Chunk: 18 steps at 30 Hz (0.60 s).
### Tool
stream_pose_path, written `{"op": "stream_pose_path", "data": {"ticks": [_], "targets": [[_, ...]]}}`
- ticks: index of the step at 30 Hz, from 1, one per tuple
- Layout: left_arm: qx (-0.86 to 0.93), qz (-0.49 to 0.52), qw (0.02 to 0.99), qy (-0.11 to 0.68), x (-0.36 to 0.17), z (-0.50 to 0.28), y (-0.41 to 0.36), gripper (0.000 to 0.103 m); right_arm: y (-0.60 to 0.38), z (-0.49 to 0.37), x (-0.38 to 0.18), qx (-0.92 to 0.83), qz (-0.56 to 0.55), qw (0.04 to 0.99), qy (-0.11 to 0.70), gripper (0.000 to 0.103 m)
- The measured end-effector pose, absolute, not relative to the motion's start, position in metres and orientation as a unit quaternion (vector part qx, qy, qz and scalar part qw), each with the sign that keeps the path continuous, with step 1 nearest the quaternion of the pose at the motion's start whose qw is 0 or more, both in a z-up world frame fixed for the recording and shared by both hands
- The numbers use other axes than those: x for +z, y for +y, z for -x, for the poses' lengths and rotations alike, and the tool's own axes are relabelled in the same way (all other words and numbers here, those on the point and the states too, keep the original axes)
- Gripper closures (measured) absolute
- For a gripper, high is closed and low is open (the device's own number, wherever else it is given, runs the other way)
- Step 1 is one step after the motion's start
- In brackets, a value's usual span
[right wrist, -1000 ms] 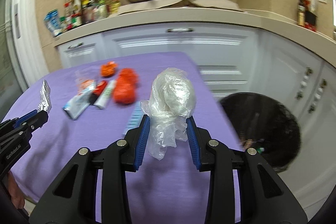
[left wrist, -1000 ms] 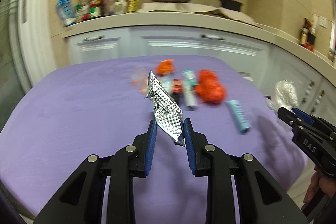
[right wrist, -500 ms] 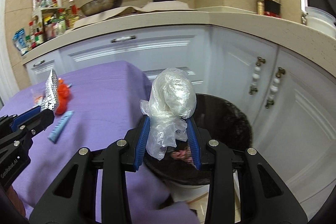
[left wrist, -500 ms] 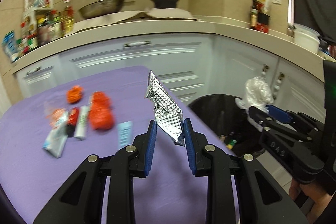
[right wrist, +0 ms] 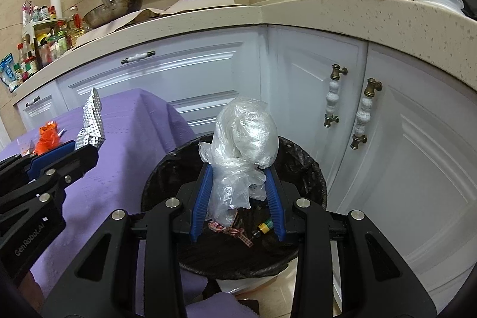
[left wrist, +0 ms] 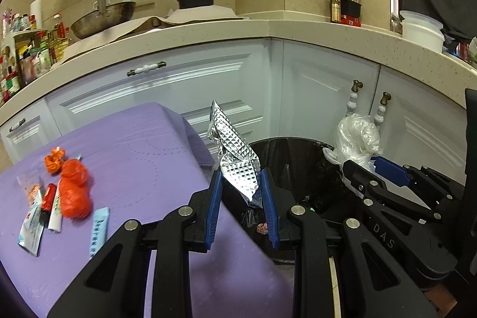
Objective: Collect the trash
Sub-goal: 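Carry foil and plastic bag over the black bin and open both tools, then grasp the white toothpaste tube with the left tool while the right tool grasps the light-blue tube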
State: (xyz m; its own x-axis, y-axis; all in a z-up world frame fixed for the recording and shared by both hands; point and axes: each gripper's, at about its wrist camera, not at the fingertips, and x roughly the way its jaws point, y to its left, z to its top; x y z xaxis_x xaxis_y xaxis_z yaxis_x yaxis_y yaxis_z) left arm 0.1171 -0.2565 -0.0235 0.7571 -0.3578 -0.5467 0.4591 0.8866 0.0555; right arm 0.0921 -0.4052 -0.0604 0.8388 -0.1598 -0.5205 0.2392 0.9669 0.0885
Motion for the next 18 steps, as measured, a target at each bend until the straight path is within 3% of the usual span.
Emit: {"op": "stream_pose_path", "data": {"ticks": [3,7,18], "targets": [[-0.219,-0.097,0.932,0.273,-0.026,-0.122,-0.266,0.075,-0.413,-0.097,-0.063,-0.109,-0.079,0.955,0.264,0.067],[-0.218,-0.102,0.929,0.281,-0.032,-0.131,-0.276,0.072,-0.423,-0.103,-0.066,-0.120,-0.087,0.955,0.257,0.055],[-0.203,-0.095,0.930,0.292,-0.041,-0.138,-0.274,0.061,-0.425,-0.104,-0.066,-0.126,-0.090,0.954,0.256,0.054]]}}
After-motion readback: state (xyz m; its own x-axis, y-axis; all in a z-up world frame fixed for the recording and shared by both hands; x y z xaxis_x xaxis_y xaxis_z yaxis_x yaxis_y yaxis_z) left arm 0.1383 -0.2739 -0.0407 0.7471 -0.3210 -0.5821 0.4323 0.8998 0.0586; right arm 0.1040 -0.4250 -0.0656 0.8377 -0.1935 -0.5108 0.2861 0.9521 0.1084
